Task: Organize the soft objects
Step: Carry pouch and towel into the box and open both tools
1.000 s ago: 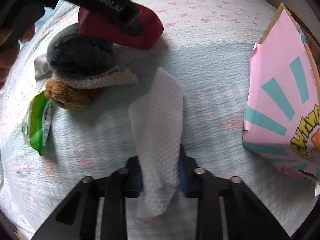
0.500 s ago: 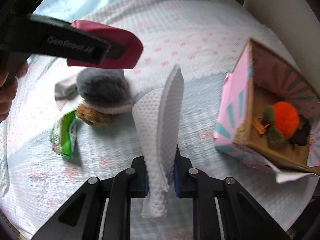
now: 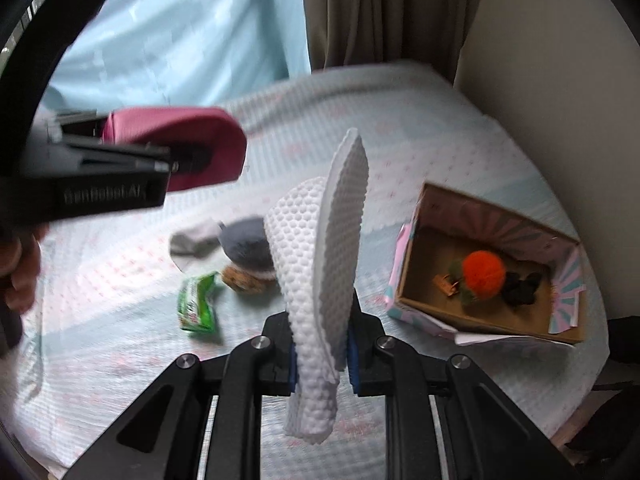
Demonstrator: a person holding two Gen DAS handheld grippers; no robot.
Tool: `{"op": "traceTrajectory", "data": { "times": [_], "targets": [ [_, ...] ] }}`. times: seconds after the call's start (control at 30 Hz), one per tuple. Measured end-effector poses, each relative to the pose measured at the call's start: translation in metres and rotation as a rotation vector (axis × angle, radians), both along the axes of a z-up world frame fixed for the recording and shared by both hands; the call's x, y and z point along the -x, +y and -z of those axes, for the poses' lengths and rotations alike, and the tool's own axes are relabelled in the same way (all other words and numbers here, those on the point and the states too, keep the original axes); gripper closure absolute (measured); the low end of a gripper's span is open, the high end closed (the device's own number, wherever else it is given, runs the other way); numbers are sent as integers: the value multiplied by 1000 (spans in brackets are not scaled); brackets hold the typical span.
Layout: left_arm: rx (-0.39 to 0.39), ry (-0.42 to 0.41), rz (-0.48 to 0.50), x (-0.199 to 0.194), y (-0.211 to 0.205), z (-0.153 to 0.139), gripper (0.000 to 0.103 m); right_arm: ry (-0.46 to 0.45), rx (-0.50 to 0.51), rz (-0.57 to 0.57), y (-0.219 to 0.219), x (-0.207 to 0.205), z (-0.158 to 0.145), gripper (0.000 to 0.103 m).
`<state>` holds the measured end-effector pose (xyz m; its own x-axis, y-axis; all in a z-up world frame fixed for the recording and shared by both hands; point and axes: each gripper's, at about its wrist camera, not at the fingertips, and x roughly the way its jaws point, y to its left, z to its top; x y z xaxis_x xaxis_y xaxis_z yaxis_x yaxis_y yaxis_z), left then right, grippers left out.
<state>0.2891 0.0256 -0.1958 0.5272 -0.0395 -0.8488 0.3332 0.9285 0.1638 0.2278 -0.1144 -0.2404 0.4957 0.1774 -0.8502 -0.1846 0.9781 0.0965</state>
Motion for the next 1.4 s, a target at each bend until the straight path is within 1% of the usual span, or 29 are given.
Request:
{"op": "traceTrajectory", "data": {
  "times": [0.03, 0.17, 0.3, 0.47, 0.6, 0.67, 0.8, 0.93, 1.03, 1.13, 1.27, 1.4],
  "targets": [
    [14, -15, -2, 6, -3, -11, 44, -11, -6, 9, -5, 3, -10, 86],
    [42, -55, 12, 20, -21, -35, 44, -52, -14, 51, -30, 14, -44, 86],
    [68, -76, 30, 28, -47, -47, 44, -68, 6, 79, -61, 16, -67, 86],
    [103, -67, 24, 30, -86, -49, 44, -67, -3, 125, -108, 10, -79, 86],
    [111, -55, 11, 22, -122, -43, 44, -37, -47, 150, -148, -5, -74, 86],
    [117, -37, 4, 14, -143, -37, 44, -13, -62, 155, -169, -18, -66, 86],
    [109, 9, 1, -9, -178, -13, 44, 16, -63, 149, -203, -37, -53, 86],
    [117, 71, -11, -37, -211, 16, 44, 70, -78, 164, -236, -60, -26, 86],
    [113, 109, -19, -52, -226, 38, 44, 123, -107, 184, -260, -79, -1, 86],
    [112, 167, -47, -65, -237, 66, 44, 180, -136, 196, -275, -95, 25, 86],
    [110, 248, -84, -82, -247, 107, 44, 267, -166, 207, -288, -112, 61, 86],
    [107, 330, -141, -94, -247, 143, 44, 356, -188, 229, -298, -123, 101, 86]
  ]
}}
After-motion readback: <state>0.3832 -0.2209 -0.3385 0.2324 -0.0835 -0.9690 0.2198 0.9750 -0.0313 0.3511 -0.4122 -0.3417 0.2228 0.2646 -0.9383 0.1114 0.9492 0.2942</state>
